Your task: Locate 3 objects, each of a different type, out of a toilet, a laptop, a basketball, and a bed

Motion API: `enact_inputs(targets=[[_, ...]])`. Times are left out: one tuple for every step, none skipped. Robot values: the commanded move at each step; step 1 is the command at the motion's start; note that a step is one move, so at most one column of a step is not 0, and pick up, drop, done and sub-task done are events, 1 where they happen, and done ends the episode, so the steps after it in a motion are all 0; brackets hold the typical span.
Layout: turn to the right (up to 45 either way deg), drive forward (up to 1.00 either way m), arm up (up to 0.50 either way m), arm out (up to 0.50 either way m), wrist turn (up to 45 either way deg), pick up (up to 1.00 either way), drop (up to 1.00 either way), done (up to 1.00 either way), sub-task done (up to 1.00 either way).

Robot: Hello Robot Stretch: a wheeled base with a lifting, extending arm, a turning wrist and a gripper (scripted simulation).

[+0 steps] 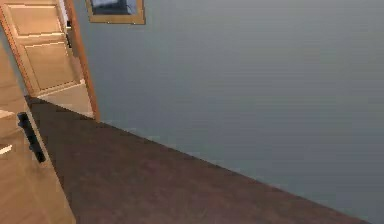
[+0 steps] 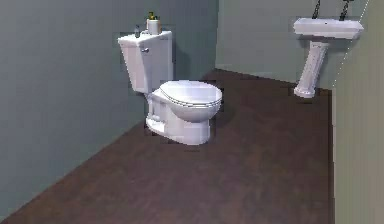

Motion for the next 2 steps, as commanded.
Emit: enact_inputs(targets=[[45.0,0.0,0.0,0.0,0.0,0.0,0.0,0.0,0.0],[45.0,0.0,0.0,0.0,0.0,0.0,0.0,0.0,0.0]])
